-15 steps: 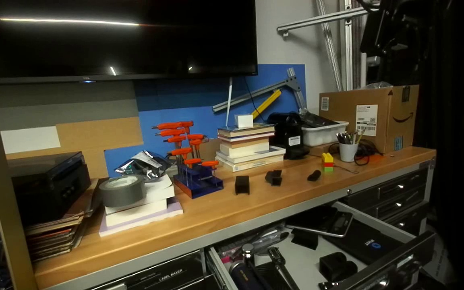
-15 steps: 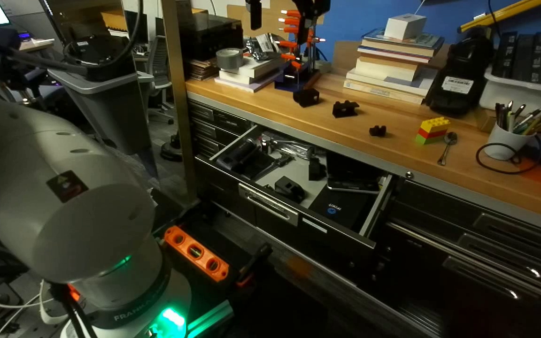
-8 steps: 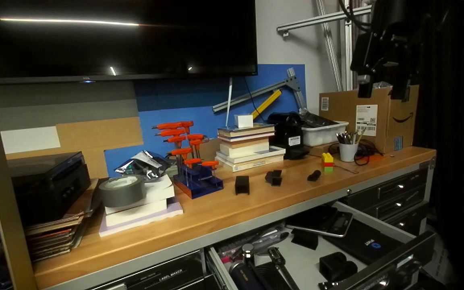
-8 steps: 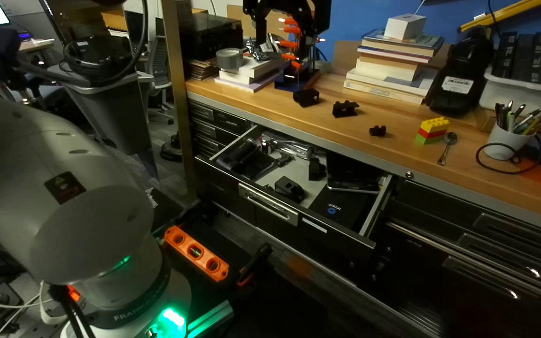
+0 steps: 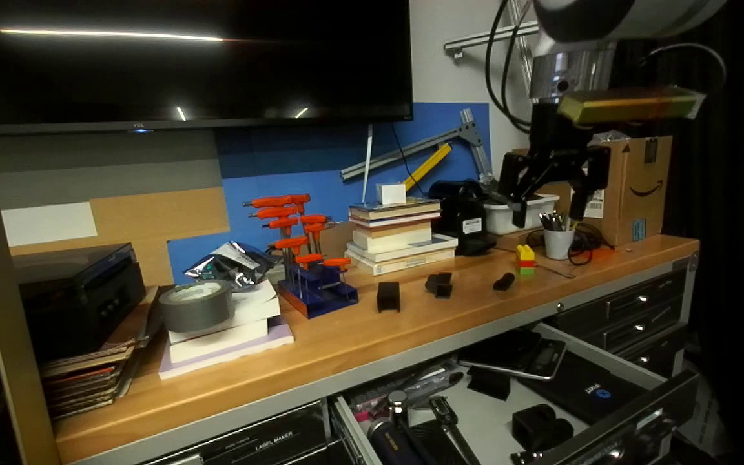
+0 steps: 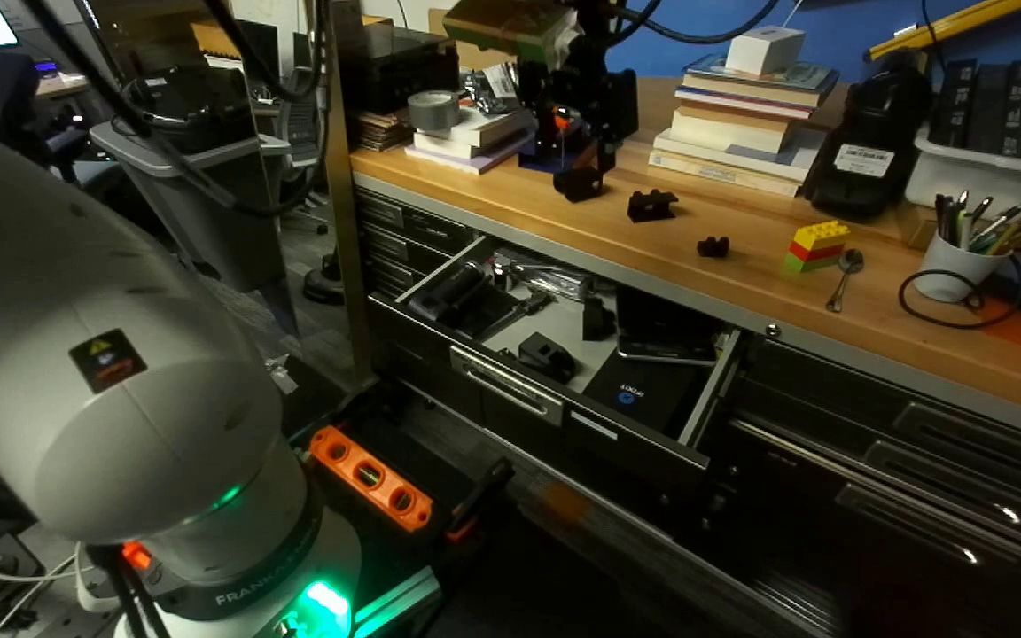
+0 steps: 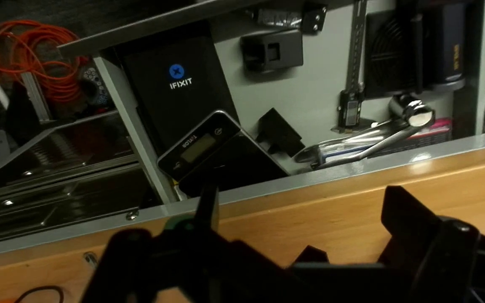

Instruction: Put the black objects on the tabletop in the open drawer and then close the drawer

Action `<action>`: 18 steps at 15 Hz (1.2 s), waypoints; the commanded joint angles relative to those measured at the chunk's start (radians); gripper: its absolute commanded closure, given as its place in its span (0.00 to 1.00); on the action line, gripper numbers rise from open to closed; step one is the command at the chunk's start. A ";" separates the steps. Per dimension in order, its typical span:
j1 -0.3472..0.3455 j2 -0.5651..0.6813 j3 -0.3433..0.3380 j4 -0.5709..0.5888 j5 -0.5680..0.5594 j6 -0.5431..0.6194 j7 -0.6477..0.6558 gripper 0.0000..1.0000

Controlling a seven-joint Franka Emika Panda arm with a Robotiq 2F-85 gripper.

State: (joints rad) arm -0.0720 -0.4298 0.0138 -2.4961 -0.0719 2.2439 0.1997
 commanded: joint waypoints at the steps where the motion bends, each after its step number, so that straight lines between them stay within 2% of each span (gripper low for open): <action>1: -0.071 0.198 0.063 0.086 -0.109 0.135 0.222 0.00; 5: -0.095 0.400 0.045 0.222 -0.217 0.160 0.490 0.00; 8: -0.067 0.516 -0.013 0.326 -0.209 0.144 0.599 0.00; 14: -0.032 0.710 -0.104 0.501 -0.107 0.150 0.650 0.00; 18: -0.035 0.816 -0.126 0.595 0.018 0.173 0.618 0.00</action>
State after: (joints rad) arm -0.1231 0.3048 -0.0866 -1.9964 -0.1304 2.4041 0.8295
